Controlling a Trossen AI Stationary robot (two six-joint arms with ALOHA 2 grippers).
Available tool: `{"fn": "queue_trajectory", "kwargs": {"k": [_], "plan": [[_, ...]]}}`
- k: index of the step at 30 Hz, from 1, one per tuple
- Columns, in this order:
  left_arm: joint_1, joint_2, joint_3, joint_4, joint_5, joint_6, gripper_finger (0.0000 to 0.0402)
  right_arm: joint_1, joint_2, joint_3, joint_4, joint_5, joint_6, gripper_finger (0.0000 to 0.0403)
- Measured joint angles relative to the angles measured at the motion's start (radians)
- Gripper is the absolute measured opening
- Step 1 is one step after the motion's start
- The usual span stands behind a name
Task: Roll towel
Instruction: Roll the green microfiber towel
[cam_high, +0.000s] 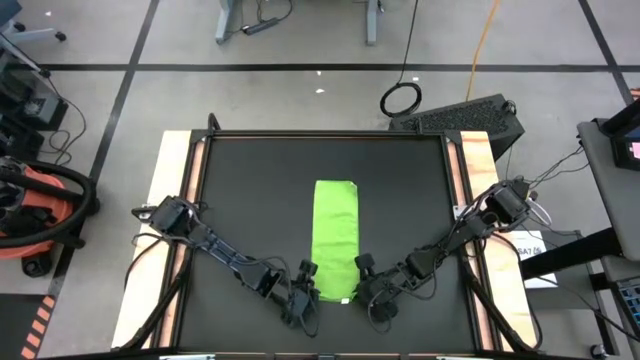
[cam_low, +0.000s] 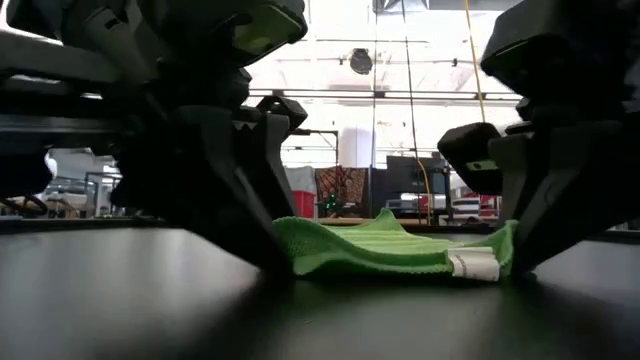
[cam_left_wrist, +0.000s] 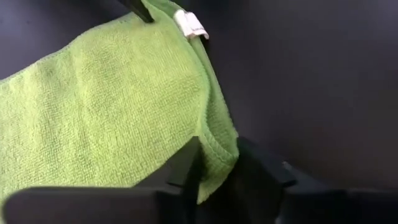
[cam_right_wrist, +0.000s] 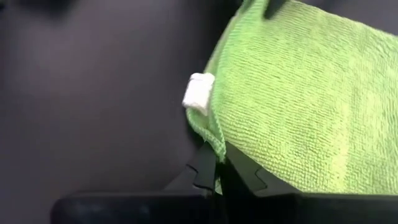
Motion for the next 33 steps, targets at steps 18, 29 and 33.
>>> {"fn": "queue_trajectory", "kwargs": {"k": [18,29,33], "plan": [[0.008,-0.033,0.0,0.039,0.13,-0.335,0.0005,-0.034,-0.067,-0.004,0.007,-0.273,0.258,0.0001],[0.06,-0.042,-0.045,0.105,0.281,-0.628,0.0003,-0.073,-0.08,-0.063,0.025,-0.363,0.502,0.0],[0.097,-0.042,-0.071,0.148,0.375,-0.706,0.0003,-0.085,-0.08,-0.104,0.094,-0.372,0.592,0.0]]}}
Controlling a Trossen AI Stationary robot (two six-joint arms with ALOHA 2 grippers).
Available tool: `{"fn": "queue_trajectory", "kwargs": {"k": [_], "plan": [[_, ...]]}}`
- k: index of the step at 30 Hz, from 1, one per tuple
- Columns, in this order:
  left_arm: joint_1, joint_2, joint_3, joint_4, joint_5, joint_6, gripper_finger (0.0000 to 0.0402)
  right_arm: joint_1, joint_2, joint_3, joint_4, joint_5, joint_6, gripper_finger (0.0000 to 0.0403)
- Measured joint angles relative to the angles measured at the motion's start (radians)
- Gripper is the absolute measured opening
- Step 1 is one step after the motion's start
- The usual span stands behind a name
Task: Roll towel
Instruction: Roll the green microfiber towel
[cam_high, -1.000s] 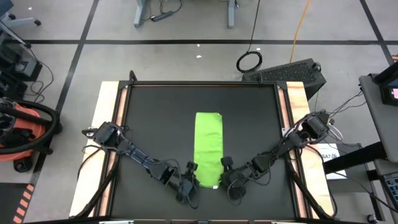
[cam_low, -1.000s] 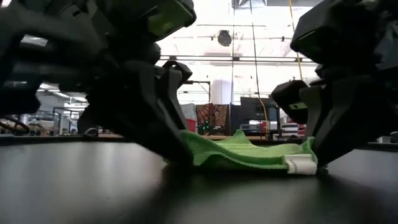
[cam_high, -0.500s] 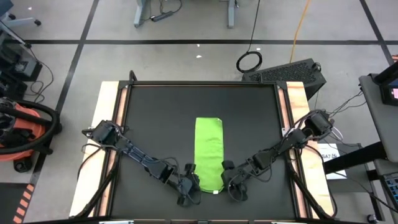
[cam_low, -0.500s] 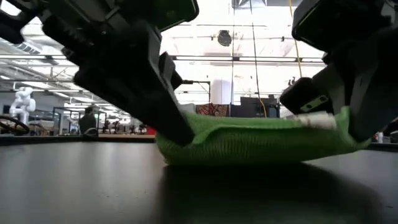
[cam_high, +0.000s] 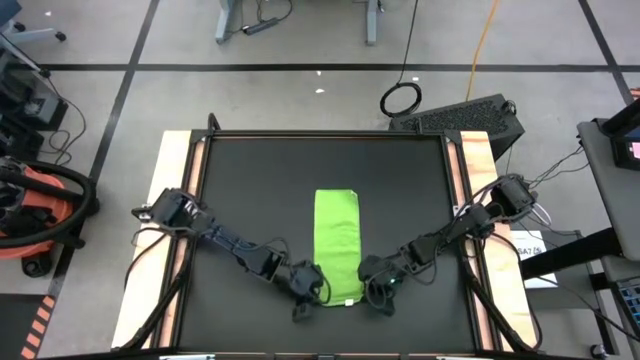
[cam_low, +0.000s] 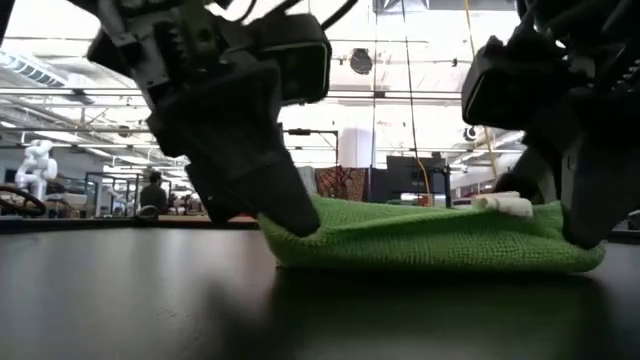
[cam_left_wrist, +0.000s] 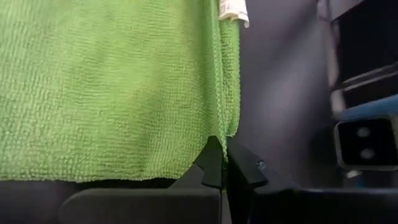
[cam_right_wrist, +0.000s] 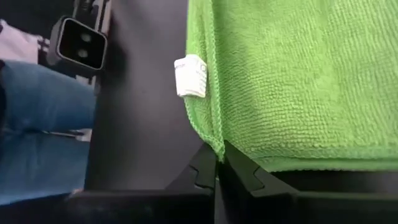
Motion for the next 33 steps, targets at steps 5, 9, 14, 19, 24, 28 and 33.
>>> {"fn": "queue_trajectory", "kwargs": {"k": [5,9,14,19,24,28,33], "plan": [[0.045,0.0,-0.024,0.072,0.129,-0.084,0.0002,-0.022,0.0,-0.017,0.05,-0.05,0.08,0.0],[0.075,0.0,-0.024,0.084,0.2,-0.124,0.0002,-0.044,0.0,-0.017,0.049,-0.101,0.128,0.0],[0.114,0.0,-0.024,0.093,0.278,-0.185,0.0002,-0.072,0.0,-0.017,0.044,-0.138,0.195,0.0],[0.146,0.0,-0.031,0.09,0.326,-0.23,0.0002,-0.098,0.0,-0.017,0.041,-0.159,0.242,0.0],[0.176,0.0,-0.079,0.123,0.33,-0.295,0.0002,-0.113,0.0,-0.017,0.016,-0.176,0.26,0.0],[0.193,-0.003,-0.147,0.266,0.342,-0.377,0.0002,-0.114,0.0,-0.029,0.029,-0.179,0.273,0.0],[0.212,-0.003,-0.17,0.324,0.38,-0.42,0.0001,-0.116,-0.001,-0.036,0.04,-0.179,0.273,0.0034]]}}
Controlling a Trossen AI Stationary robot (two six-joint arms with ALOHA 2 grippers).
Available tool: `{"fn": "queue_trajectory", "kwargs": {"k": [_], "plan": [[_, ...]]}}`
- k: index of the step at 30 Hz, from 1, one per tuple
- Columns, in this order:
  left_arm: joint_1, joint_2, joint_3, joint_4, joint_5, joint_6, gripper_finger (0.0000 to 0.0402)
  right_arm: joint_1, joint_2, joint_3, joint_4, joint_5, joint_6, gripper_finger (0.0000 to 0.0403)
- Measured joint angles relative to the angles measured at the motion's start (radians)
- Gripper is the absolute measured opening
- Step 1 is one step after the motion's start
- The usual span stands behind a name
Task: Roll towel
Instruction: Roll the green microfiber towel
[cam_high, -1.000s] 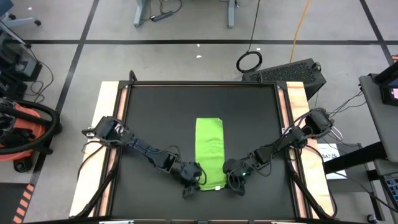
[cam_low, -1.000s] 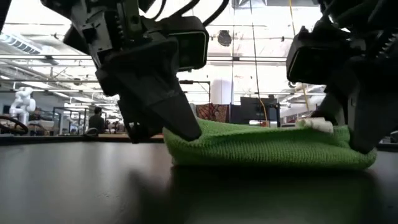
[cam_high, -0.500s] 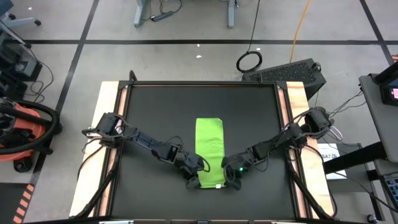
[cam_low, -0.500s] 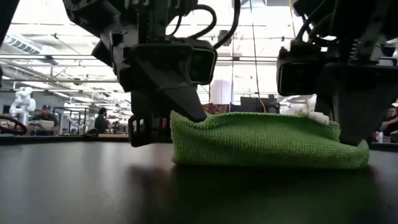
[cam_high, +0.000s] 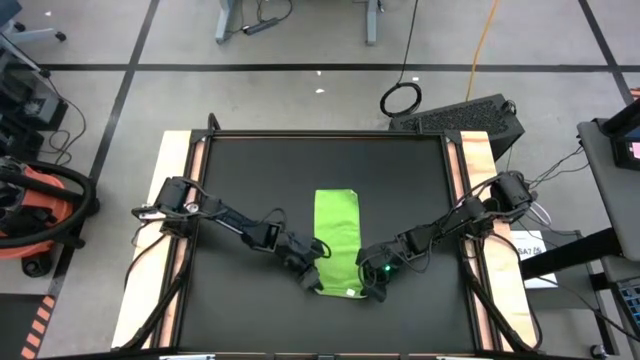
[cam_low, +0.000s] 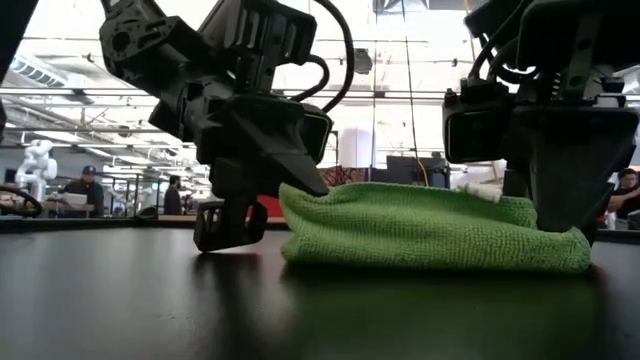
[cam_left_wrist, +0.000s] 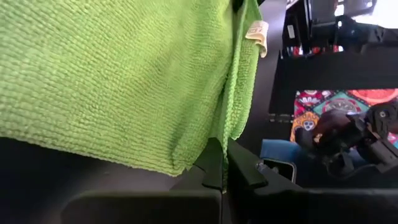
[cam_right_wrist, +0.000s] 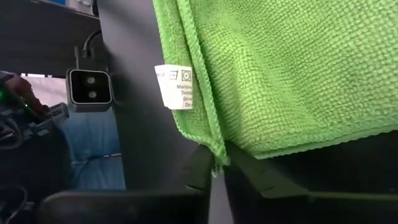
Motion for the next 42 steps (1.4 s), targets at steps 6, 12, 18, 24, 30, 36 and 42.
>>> {"fn": "queue_trajectory", "kwargs": {"k": [6,12,18,24,30,36,42], "plan": [[-0.002,0.001,0.0,-0.013,0.038,0.0,0.0001,-0.003,0.0,-0.003,0.013,-0.01,-0.035,0.0115],[-0.002,0.001,0.0,-0.02,0.049,-0.003,0.0001,0.006,-0.063,-0.005,0.014,0.009,-0.193,0.0173],[0.009,0.002,0.001,-0.043,0.062,-0.004,0.0001,0.056,-0.204,-0.004,-0.08,0.177,-0.418,0.0175],[0.029,0.003,0.0,-0.041,0.092,-0.021,0.0001,0.183,-0.281,-0.003,-0.179,0.349,-0.676,0.0153],[0.057,0.003,-0.001,-0.043,0.12,-0.035,0.0001,0.268,-0.246,-0.003,-0.193,0.51,-0.787,0.0136],[0.075,0.01,-0.001,-0.041,0.145,-0.042,0.0001,0.274,-0.195,0.021,-0.143,0.578,-0.841,0.0151],[0.078,0.021,-0.001,-0.039,0.154,-0.054,0.0001,0.272,-0.15,0.028,-0.09,0.582,-0.902,0.0206]]}}
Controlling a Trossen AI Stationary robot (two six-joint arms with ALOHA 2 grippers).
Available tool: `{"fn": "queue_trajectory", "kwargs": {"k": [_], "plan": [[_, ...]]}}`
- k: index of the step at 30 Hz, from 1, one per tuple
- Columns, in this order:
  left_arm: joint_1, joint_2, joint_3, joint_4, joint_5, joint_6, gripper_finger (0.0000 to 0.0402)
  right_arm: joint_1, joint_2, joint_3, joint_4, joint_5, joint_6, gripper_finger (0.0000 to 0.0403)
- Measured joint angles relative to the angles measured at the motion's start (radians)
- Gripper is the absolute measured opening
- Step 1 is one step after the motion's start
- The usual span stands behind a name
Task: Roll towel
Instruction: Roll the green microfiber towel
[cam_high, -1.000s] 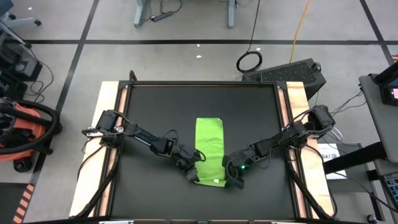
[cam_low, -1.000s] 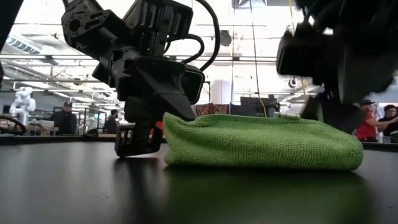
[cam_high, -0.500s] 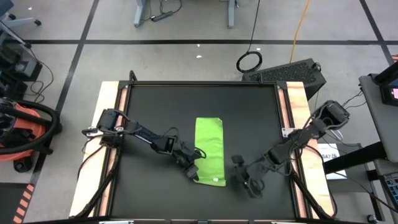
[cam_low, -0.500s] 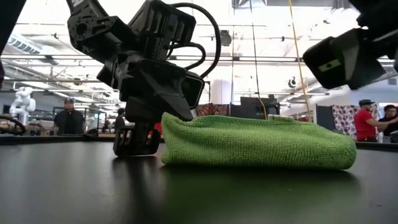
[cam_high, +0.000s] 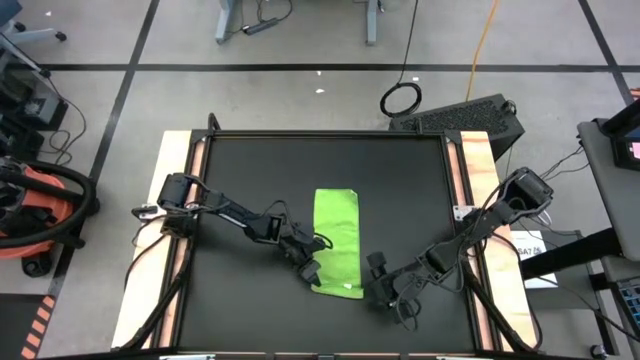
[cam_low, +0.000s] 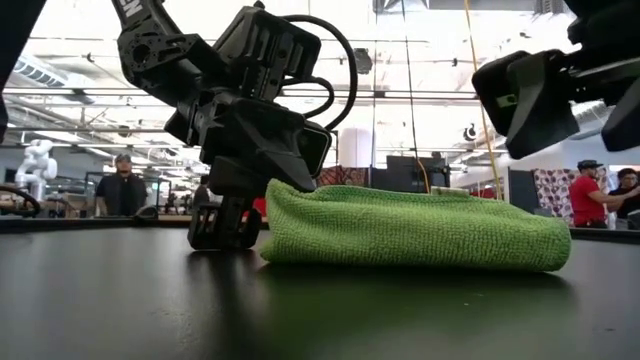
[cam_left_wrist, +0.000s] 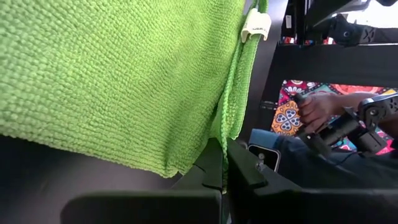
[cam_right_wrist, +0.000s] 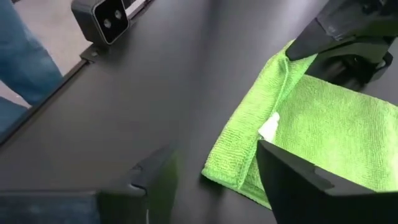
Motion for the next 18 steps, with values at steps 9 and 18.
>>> {"fn": "queue_trajectory", "kwargs": {"k": [9,18], "plan": [[0.011,0.0,0.0,0.0,0.017,-0.002,0.0001,0.006,0.076,0.036,0.04,0.019,-0.034,0.0173],[0.023,0.0,0.0,0.002,0.041,0.004,0.0001,0.009,0.189,0.124,-0.008,0.098,-0.03,0.014]]}}
